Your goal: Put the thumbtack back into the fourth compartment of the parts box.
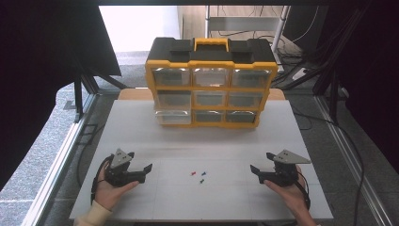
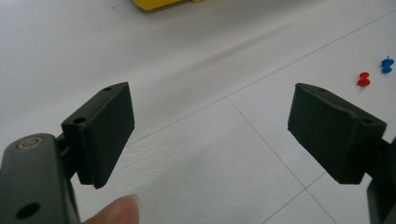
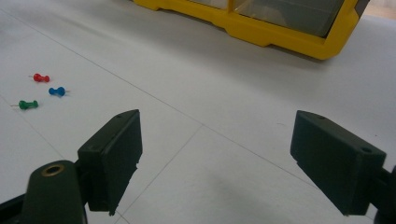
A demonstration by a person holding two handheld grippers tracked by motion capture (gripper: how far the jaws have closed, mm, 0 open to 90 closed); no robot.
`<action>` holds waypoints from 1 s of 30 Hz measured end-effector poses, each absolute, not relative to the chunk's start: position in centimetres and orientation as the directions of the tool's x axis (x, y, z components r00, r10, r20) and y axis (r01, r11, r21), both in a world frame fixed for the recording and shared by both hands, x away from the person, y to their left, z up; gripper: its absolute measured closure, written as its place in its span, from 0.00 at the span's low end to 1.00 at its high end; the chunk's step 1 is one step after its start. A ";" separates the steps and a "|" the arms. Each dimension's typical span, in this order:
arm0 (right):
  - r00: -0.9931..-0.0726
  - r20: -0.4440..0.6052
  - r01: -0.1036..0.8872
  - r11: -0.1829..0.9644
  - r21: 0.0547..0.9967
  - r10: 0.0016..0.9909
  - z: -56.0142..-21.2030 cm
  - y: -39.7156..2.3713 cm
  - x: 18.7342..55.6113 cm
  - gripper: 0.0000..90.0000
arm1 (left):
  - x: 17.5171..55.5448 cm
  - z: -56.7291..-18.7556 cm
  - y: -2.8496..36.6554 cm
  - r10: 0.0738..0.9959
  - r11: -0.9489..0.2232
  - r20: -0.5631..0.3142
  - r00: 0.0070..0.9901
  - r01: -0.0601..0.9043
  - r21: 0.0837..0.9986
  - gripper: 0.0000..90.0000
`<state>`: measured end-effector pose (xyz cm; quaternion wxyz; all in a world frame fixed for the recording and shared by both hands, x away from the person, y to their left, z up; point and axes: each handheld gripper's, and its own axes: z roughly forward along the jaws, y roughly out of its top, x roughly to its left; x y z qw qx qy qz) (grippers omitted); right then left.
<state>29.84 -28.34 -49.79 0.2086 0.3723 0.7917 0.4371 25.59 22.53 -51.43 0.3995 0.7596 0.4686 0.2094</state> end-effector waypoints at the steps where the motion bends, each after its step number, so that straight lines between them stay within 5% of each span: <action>1: -0.637 0.003 0.410 0.335 0.848 0.771 -49.8 -28.4 29.9 0.19 | 25.6 -51.4 22.5 0.879 -0.242 -0.056 0.473 0.545 0.803 0.17; 30: -0.628 0.051 0.445 0.305 0.842 0.776 -50.0 -28.8 30.0 0.22 | 25.3 -50.3 21.5 0.842 -0.265 -0.088 0.533 0.549 0.793 0.18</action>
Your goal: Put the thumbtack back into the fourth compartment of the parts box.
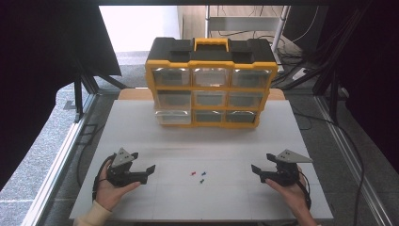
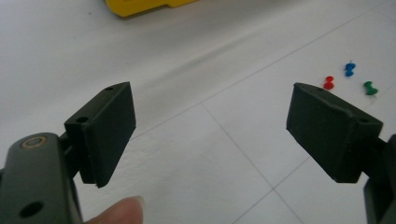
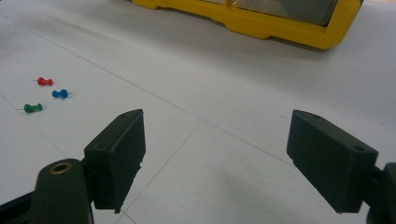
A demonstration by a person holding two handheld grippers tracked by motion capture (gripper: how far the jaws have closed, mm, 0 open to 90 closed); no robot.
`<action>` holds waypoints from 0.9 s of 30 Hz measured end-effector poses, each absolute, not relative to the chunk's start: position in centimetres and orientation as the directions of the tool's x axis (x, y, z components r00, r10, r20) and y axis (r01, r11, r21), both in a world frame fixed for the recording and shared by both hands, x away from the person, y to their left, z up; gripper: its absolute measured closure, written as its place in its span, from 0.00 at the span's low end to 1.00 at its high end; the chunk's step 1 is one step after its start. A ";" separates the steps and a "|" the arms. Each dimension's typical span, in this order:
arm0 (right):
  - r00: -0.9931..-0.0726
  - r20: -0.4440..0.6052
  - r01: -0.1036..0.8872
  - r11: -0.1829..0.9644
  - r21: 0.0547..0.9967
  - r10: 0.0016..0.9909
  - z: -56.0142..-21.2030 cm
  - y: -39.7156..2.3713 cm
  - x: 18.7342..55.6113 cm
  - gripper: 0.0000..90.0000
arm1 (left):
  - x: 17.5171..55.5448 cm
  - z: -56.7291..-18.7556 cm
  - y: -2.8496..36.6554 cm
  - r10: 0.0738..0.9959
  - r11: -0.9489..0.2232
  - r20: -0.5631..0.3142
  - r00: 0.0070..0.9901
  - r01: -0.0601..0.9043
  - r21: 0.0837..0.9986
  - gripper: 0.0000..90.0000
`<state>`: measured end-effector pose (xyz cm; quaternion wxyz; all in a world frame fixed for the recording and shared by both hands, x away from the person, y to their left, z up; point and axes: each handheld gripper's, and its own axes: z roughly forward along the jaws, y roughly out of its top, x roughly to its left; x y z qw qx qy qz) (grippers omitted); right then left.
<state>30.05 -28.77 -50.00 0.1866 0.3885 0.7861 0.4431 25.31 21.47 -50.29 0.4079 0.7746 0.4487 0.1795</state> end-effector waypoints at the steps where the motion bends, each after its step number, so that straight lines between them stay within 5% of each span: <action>1: -0.629 0.050 0.445 0.307 0.841 0.776 -50.0 -28.8 30.1 0.22 | 25.3 -50.3 21.5 0.842 -0.265 -0.088 0.533 0.549 0.793 0.18; 27: -0.643 0.045 0.447 0.328 0.832 0.764 -50.3 -28.3 30.3 0.22 | 28.8 -48.5 13.6 0.668 -0.480 -0.099 0.738 0.528 0.700 0.20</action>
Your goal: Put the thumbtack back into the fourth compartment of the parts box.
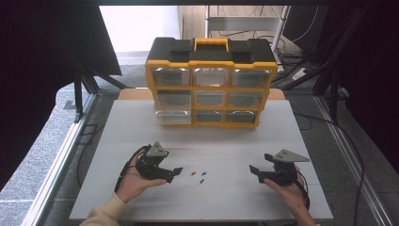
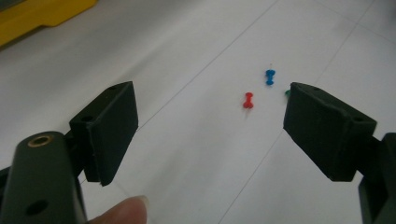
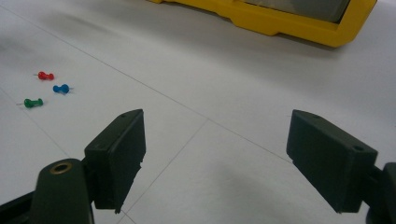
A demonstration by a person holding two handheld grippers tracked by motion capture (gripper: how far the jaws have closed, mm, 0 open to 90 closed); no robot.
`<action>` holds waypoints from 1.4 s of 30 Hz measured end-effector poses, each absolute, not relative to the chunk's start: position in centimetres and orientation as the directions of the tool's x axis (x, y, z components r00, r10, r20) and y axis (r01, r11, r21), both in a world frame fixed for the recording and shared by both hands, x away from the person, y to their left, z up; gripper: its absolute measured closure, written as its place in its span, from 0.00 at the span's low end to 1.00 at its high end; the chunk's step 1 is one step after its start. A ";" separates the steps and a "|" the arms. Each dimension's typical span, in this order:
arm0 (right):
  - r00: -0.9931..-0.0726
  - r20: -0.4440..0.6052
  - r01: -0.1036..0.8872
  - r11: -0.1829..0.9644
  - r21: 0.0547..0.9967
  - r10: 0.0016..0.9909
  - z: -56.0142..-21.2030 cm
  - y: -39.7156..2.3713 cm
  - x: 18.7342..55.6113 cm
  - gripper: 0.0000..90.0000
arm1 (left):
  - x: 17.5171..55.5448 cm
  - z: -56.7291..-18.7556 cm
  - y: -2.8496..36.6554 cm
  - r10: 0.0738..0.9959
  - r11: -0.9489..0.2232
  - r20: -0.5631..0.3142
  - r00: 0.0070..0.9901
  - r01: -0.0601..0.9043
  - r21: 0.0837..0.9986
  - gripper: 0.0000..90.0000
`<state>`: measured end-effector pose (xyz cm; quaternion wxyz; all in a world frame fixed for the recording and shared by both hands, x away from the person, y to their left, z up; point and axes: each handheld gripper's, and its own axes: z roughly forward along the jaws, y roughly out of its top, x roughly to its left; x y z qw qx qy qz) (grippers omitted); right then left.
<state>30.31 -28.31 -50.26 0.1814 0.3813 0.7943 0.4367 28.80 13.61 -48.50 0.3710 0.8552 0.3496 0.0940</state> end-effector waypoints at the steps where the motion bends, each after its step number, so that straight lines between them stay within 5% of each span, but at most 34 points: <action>1: -0.643 0.045 0.448 0.328 0.831 0.765 -50.3 -28.3 30.3 0.22 | 29.0 -48.5 13.2 0.663 -0.483 -0.103 0.741 0.530 0.697 0.20; 24: -0.643 0.036 0.461 0.348 0.816 0.765 -50.5 -28.1 30.5 0.22 | 31.7 -50.8 8.2 0.565 -0.657 -0.111 0.818 0.527 0.540 0.29; 42: -0.637 0.030 0.465 0.352 0.812 0.770 -50.5 -28.2 30.4 0.22 | 31.8 -51.4 6.6 0.526 -0.746 -0.055 0.849 0.491 0.450 0.75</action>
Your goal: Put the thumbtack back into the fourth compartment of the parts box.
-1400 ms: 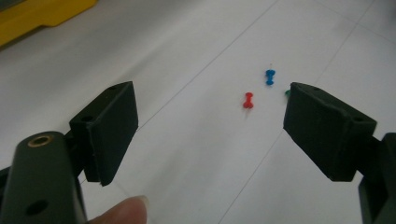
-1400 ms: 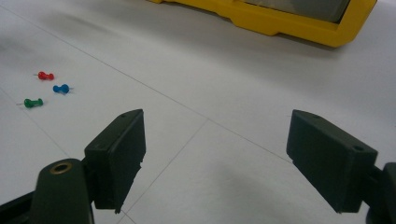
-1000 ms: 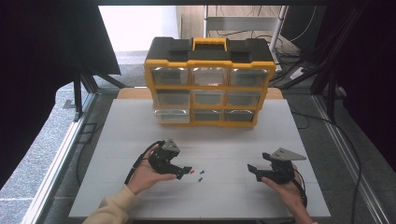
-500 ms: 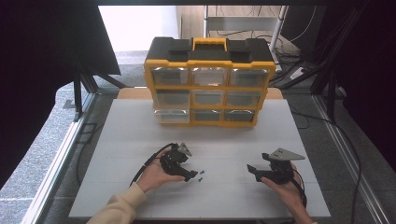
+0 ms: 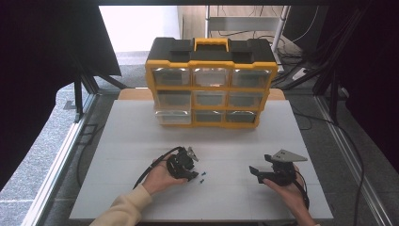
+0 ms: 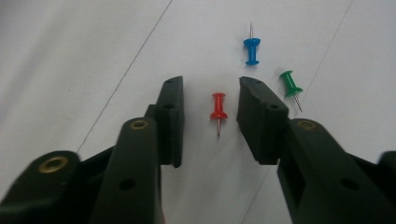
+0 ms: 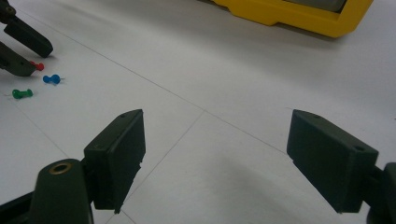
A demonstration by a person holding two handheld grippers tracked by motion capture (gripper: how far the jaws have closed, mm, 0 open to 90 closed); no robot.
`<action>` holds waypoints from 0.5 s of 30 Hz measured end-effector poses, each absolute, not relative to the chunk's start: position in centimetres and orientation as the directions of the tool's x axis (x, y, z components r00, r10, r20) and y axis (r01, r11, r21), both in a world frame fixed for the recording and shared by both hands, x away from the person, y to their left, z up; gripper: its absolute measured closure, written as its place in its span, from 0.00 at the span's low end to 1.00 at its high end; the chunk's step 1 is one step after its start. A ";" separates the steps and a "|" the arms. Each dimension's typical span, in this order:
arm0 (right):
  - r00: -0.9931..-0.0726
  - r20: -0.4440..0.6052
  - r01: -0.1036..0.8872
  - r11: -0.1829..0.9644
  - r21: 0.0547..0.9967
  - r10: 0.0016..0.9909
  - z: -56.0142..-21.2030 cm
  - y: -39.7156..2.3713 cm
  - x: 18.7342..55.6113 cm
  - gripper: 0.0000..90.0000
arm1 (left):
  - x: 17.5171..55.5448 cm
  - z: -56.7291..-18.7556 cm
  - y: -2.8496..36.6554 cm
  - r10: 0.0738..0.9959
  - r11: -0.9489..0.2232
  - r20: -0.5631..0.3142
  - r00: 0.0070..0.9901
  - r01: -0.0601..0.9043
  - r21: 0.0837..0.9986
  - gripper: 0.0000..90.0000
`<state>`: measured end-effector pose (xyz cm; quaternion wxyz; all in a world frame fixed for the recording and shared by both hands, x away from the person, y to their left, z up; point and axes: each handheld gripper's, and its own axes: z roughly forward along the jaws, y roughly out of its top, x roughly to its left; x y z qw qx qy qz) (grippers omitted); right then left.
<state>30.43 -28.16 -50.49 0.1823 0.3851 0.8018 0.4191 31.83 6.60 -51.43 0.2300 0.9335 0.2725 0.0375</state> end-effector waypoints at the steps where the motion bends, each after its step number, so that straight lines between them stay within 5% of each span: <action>1: -0.637 0.032 0.465 0.351 0.813 0.770 -50.5 -28.2 30.4 0.22 | 31.8 -51.4 6.6 0.526 -0.746 -0.055 0.849 0.491 0.450 0.79; 4: -0.635 0.032 0.468 0.351 0.811 0.772 -50.5 -28.2 30.4 0.22 | 31.7 -51.5 6.6 0.508 -0.752 -0.064 0.859 0.479 0.452 0.91; 15: -0.625 0.031 0.470 0.344 0.813 0.780 -50.5 -28.4 30.5 0.22 | 31.6 -51.2 7.3 0.511 -0.735 -0.064 0.857 0.474 0.485 0.92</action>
